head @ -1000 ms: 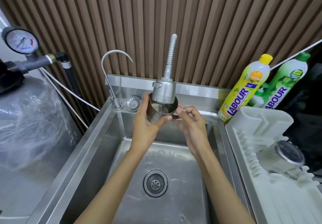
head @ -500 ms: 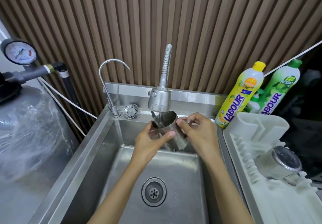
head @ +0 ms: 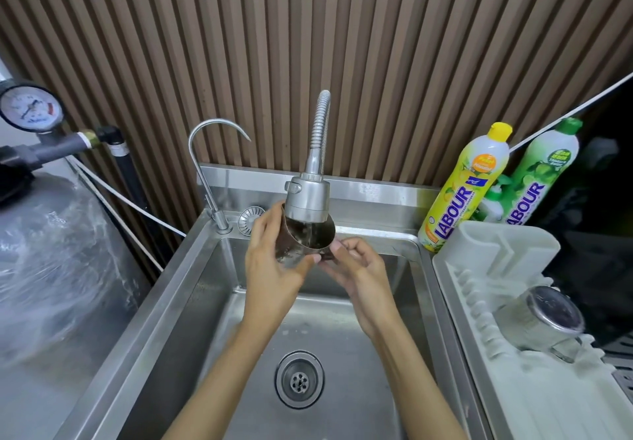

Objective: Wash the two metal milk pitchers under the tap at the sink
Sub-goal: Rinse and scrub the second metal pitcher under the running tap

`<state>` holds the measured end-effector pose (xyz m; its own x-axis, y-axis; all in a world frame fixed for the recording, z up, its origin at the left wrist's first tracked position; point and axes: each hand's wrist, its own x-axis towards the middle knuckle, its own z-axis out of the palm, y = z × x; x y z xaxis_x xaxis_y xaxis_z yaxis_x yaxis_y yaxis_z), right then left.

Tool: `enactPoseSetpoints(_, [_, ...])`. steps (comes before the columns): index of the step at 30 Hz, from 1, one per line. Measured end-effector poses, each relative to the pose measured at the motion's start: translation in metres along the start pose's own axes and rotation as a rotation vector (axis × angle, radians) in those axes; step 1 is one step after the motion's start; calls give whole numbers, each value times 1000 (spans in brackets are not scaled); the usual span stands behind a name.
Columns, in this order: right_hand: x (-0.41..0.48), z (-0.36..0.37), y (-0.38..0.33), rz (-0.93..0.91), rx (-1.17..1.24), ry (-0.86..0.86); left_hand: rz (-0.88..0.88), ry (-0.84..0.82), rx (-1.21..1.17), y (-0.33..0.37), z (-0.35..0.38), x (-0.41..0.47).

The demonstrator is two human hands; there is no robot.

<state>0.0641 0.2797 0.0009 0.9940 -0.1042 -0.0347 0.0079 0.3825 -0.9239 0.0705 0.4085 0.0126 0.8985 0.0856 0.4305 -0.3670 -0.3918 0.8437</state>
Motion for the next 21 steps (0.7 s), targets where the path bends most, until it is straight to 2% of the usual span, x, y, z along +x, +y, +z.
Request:
enactPoseSetpoints(4, [-4, -1, -13, 50, -109, 53, -96, 74, 122, 10, -1, -6])
enactPoseSetpoints(7, [-8, -3, -30, 82, -260, 128, -242, 21, 150, 13, 3, -7])
enactPoseSetpoints(9, [-11, -2, -42, 48, -425, 198, -306, -52, 51, 13, 5, -8])
enactPoseSetpoints(12, [-15, 4, -53, -161, -853, 295, -432, -192, -294, 9, 9, -5])
enactPoseSetpoints(14, [-18, 10, -53, -271, -998, 311, -466, -252, -443, 4, 13, -3])
enactPoseSetpoints(16, [-18, 13, -48, -302, -903, 283, -427, -237, -525, 1, 17, 1])
enactPoseSetpoints(18, [-15, 11, -42, -270, -696, 234, -361, -182, -557, 0, 17, 6])
enactPoseSetpoints(21, [-9, 7, -31, -160, -433, 114, -223, -93, -465, -3, 10, 13])
